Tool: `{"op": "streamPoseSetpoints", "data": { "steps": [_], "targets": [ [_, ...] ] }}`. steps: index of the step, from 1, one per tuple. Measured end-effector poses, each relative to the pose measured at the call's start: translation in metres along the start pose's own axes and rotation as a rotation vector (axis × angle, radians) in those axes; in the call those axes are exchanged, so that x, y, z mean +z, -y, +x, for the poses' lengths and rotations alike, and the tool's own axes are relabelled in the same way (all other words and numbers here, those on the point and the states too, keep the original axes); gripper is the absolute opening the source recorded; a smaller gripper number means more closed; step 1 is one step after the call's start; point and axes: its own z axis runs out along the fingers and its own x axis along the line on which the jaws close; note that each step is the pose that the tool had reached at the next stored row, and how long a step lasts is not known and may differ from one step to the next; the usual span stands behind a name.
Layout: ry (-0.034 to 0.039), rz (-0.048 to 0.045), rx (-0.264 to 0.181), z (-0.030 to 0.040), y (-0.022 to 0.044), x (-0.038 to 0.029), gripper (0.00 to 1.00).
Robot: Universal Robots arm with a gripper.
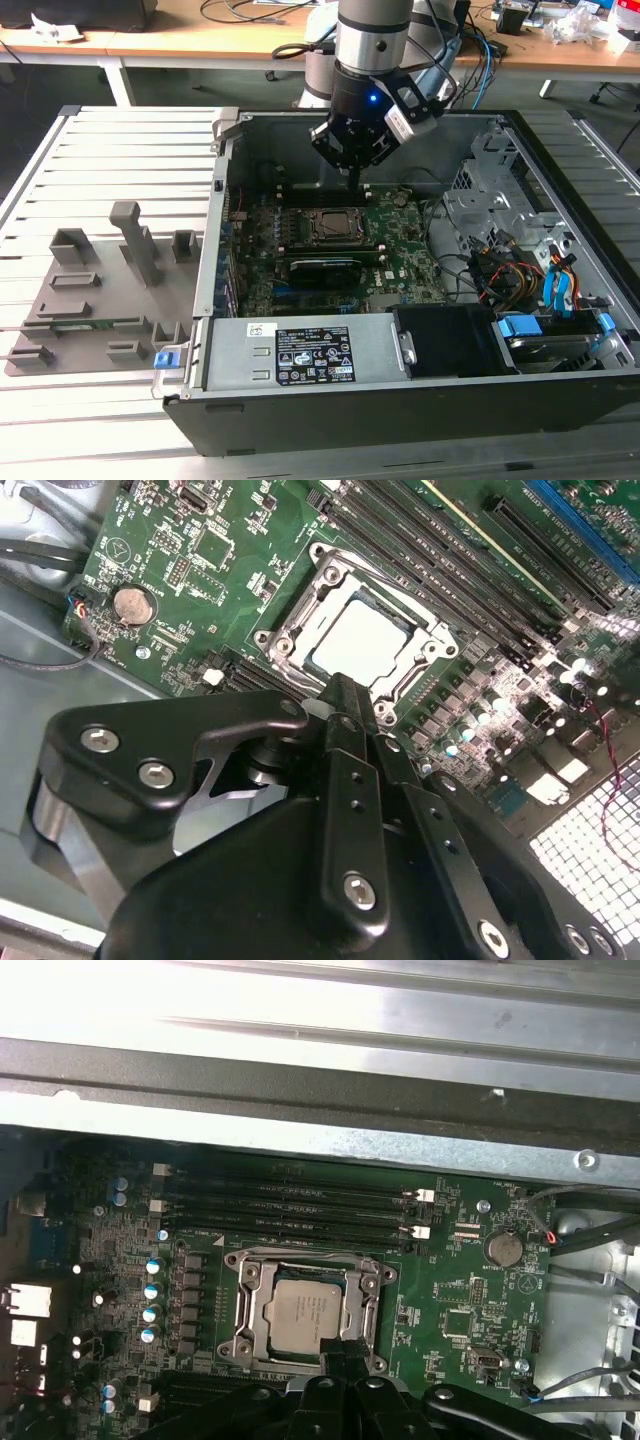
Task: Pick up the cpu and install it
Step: 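Install the second cpu locking lever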
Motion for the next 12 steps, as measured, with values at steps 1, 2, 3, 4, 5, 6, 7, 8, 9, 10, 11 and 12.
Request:
{"op": "streamPoseSetpoints", "data": {
  "steps": [1,2,3,4,5,6,7,8,9,10,11,12],
  "targets": [
    [0.0,0.0,0.0,0.0,0.0,-0.0001,0.11],
    [0.0,0.0,0.0,0.0,0.0,-0.0001,0.11],
    [0.0,0.0,0.0,0.0,0.0,-0.0002,0.11],
    [0.0,0.0,0.0,0.0,0.0,-0.0002,0.11],
    [0.0,0.0,0.0,0.0,0.0,-0.0002,0.11],
    [-0.0001,0.0001,0.0,0.0,0.0001,-0.0003,0.11],
    [-0.0002,0.0004,0.0,0.0,0.0006,-0.0004,0.11],
    [0.0,-0.0001,0.0,0.0001,0.002,-0.0002,0.11],
    [0.0,-0.0001,0.0,0.0003,0.0039,-0.0001,0.11],
    [0.0,-0.0002,0.0,0.0005,0.0053,0.0,0.11],
    [0.0,-0.0008,0.0,0.0007,0.0077,0.0001,0.11],
    [0.0002,-0.0019,0.0,0.0012,0.0128,0.0003,0.11]
  ]
}}
